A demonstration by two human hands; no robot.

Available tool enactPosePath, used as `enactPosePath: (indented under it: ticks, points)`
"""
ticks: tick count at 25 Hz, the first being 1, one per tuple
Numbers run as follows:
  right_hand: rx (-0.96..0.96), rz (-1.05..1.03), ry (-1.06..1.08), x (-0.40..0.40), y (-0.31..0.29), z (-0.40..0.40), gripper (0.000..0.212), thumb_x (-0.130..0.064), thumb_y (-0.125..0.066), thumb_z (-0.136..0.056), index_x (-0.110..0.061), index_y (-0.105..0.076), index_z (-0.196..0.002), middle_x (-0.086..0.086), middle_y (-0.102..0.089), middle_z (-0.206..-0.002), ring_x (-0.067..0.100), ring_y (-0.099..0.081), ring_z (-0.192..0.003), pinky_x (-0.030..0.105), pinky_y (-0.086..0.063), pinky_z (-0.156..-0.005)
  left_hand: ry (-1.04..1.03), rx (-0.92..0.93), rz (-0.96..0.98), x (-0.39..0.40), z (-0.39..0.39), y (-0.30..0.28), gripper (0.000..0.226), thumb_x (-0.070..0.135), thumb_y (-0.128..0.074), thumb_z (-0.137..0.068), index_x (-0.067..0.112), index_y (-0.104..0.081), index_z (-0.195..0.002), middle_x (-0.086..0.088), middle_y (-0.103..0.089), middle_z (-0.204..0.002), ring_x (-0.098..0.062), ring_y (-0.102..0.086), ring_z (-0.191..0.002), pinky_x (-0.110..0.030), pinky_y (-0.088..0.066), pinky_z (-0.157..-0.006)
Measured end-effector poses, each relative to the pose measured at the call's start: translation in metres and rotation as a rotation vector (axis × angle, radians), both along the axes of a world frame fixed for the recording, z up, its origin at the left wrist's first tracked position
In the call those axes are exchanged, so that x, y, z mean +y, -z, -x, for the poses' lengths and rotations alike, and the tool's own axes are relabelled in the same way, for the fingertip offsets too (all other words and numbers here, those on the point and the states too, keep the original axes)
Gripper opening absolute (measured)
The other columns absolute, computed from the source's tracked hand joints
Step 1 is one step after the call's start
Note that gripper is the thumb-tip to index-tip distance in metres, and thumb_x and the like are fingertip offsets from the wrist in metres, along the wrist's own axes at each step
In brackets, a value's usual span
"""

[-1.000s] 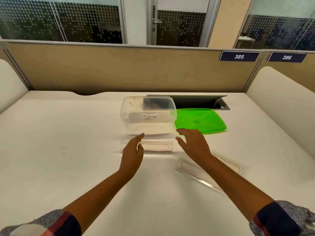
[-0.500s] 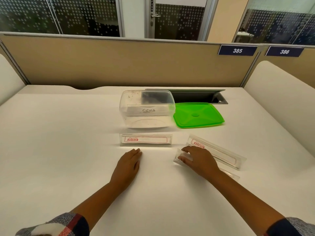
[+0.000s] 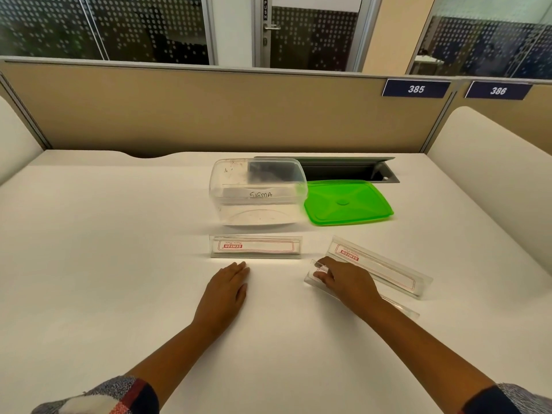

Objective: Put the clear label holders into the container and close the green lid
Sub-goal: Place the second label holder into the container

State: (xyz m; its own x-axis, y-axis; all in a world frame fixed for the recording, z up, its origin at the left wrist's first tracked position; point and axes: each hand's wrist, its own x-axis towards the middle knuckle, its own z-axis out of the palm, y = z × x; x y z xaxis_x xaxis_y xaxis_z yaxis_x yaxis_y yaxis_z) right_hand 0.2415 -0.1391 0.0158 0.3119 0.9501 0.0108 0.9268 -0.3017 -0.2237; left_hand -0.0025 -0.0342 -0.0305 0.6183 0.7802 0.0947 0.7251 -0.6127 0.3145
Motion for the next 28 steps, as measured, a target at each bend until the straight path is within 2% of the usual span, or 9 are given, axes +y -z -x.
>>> enactPosePath:
  ticks: [3, 8, 11, 15, 18, 20, 22, 25, 28]
  points:
    - [0.026, -0.008, 0.001, 0.001, -0.004, 0.0, 0.032, -0.044, -0.04, -0.095, -0.031, -0.053, -0.121, 0.0, -0.07, -0.11, 0.021, -0.063, -0.102, 0.029, -0.046, -0.077, 0.009, -0.011, 0.012, 0.002, 0.002, 0.005, 0.047, 0.032, -0.034, -0.084, 0.013, -0.065, -0.115, -0.003, -0.067, -0.12, -0.021, -0.063, -0.111, -0.033, -0.048, -0.094]
    - [0.135, -0.088, -0.021, 0.01, -0.025, 0.008, 0.03, -0.039, -0.038, -0.097, -0.029, -0.053, -0.12, 0.003, -0.073, -0.092, 0.023, -0.065, -0.091, 0.028, -0.042, -0.067, 0.034, -0.099, 0.034, 0.003, 0.003, 0.01, 0.058, 0.039, -0.024, -0.085, 0.013, -0.055, -0.127, -0.005, -0.058, -0.132, -0.023, -0.052, -0.125, -0.02, -0.016, -0.108]
    - [0.233, -0.143, -0.034, 0.02, -0.038, 0.018, 0.03, -0.038, -0.036, -0.098, -0.027, -0.056, -0.118, 0.001, -0.068, -0.075, 0.023, -0.064, -0.082, 0.031, -0.045, -0.069, 0.018, -0.156, 0.13, 0.003, 0.003, 0.001, 0.062, 0.049, -0.021, -0.086, 0.02, -0.043, -0.136, -0.001, -0.048, -0.141, -0.017, -0.041, -0.133, -0.022, -0.02, -0.112]
    - [0.28, -0.145, -0.085, 0.032, -0.045, 0.029, 0.032, -0.039, -0.034, -0.098, -0.027, -0.058, -0.116, 0.0, -0.064, -0.071, 0.023, -0.064, -0.082, 0.029, -0.039, -0.062, -0.058, -0.459, 0.279, -0.009, -0.011, -0.024, 0.043, 0.032, -0.049, -0.093, 0.026, -0.044, -0.135, 0.011, -0.048, -0.137, -0.009, -0.045, -0.127, -0.024, -0.031, -0.107]
    - [0.269, -0.148, -0.126, 0.04, -0.05, 0.037, 0.033, -0.04, -0.033, -0.098, -0.025, -0.058, -0.114, 0.005, -0.068, -0.074, 0.025, -0.064, -0.082, 0.029, -0.039, -0.062, -0.034, -0.675, 0.37, -0.02, -0.03, -0.045, 0.037, 0.027, -0.054, -0.09, 0.025, -0.053, -0.127, 0.017, -0.052, -0.128, -0.001, -0.048, -0.118, -0.018, -0.037, -0.101]
    - [0.26, -0.159, -0.136, 0.046, -0.055, 0.041, 0.033, -0.04, -0.034, -0.098, -0.024, -0.058, -0.113, 0.007, -0.07, -0.078, 0.025, -0.063, -0.082, 0.029, -0.04, -0.066, -0.089, -0.762, 0.436, -0.023, -0.039, -0.056, 0.024, 0.025, -0.055, -0.09, 0.026, -0.062, -0.112, 0.014, -0.061, -0.115, 0.001, -0.054, -0.105, -0.005, -0.041, -0.085]
    - [0.259, -0.153, -0.151, 0.051, -0.061, 0.043, 0.033, -0.04, -0.035, -0.097, -0.024, -0.06, -0.111, 0.005, -0.067, -0.074, 0.024, -0.062, -0.082, 0.031, -0.043, -0.068, -0.188, -0.824, 0.494, -0.021, -0.043, -0.067, 0.011, 0.024, -0.057, -0.089, 0.025, -0.067, -0.093, 0.014, -0.065, -0.093, 0.0, -0.057, -0.087, -0.002, -0.041, -0.069]
    - [0.253, -0.119, -0.18, 0.055, -0.065, 0.042, 0.03, -0.039, -0.037, -0.097, -0.027, -0.062, -0.108, -0.005, -0.058, -0.066, 0.018, -0.058, -0.076, 0.031, -0.045, -0.069, -0.226, -0.786, 0.654, -0.011, -0.041, -0.082, 0.014, 0.023, -0.061, -0.086, 0.02, -0.068, -0.074, 0.014, -0.064, -0.07, -0.002, -0.052, -0.066, -0.01, -0.039, -0.061]
    - [0.246, -0.116, -0.196, 0.06, -0.066, 0.043, 0.028, -0.038, -0.038, -0.097, -0.029, -0.062, -0.107, -0.005, -0.06, -0.066, 0.016, -0.057, -0.073, 0.03, -0.044, -0.068, -0.171, -0.724, 0.802, -0.007, -0.038, -0.091, 0.018, 0.023, -0.06, -0.087, 0.019, -0.065, -0.07, 0.02, -0.058, -0.046, -0.002, -0.042, -0.052, -0.009, -0.034, -0.051]
